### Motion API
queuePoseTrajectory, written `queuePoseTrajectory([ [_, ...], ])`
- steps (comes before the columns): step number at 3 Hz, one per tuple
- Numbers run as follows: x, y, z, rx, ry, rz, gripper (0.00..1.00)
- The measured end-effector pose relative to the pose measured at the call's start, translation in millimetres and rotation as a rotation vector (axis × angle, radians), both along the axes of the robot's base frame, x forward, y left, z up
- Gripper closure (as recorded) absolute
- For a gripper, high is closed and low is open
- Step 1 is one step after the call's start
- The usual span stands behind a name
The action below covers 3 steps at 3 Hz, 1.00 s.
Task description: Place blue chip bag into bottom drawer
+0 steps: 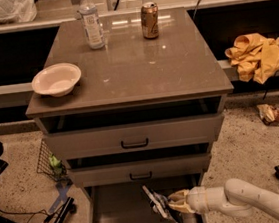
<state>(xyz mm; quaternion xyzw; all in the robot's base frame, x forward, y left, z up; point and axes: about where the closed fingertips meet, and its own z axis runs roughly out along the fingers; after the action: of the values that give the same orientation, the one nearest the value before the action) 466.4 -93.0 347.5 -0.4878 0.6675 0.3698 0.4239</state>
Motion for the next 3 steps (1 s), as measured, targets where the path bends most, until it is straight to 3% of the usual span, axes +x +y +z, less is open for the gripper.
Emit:
queuePoseTrajectory([
  [2, -0.7, 3.7, -0.7, 0.003, 0.002, 0.004, 0.51],
  [3, -1.3, 6.5, -0.9, 0.006, 0.004, 0.008, 0.21],
])
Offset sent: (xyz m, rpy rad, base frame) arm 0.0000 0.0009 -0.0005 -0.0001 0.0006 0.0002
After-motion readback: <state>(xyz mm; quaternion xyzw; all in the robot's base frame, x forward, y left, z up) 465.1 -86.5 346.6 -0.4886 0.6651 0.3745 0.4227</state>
